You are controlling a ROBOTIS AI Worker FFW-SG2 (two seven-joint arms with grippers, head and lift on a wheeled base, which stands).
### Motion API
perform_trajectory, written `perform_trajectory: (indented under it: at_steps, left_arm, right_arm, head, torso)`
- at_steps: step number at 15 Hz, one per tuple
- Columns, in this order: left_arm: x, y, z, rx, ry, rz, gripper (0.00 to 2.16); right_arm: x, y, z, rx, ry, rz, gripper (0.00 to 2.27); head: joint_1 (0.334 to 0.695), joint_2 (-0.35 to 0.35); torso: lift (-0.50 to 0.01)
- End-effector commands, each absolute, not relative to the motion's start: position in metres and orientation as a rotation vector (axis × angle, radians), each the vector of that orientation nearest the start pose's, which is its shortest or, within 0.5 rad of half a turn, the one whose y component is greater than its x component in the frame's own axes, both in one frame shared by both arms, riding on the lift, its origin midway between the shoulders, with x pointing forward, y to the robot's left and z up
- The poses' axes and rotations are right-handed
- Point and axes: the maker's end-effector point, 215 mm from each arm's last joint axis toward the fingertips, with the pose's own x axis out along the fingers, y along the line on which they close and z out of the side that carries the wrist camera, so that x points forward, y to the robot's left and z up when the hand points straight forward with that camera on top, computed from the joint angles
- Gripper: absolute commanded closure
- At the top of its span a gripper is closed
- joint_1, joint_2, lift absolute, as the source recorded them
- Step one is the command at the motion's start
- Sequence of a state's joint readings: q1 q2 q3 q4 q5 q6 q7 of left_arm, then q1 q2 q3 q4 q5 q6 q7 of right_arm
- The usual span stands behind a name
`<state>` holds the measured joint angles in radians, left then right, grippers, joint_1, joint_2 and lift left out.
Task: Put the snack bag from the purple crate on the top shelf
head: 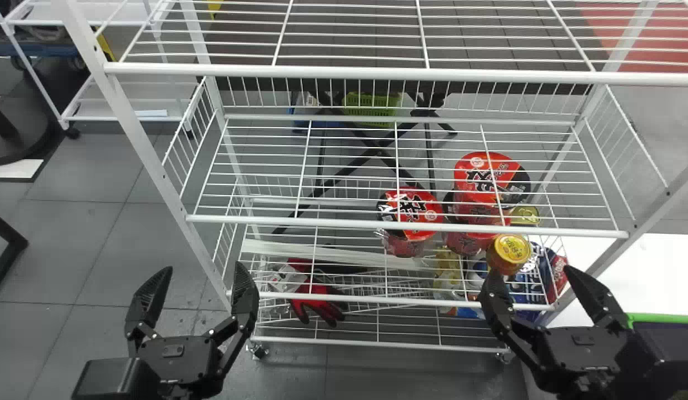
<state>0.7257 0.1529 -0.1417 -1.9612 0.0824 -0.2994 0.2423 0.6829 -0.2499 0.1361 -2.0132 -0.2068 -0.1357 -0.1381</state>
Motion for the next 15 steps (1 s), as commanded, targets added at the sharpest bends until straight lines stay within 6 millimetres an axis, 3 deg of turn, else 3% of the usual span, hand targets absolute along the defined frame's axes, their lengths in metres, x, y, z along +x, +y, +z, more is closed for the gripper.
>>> perform_trajectory:
  at_steps: [1,15]
  left_arm:
    - [0.3538,0.2209,-0.3918,-0.048,0.061,0.063,0.12]
    - [0.3518,0.2197,-0.3896,-0.046,0.061,0.058,0.12]
  right_arm:
    - [0.3724,-0.2094,-0.4017,0.069,0.147,0.078,0.01]
    - [0.3705,-0.2084,-0.4008,0.071,0.147,0.081,0.01]
  head:
    - [0.695,0.018]
    - [0.695,0.017]
  torso:
    - [-0.34]
    - [-0.396]
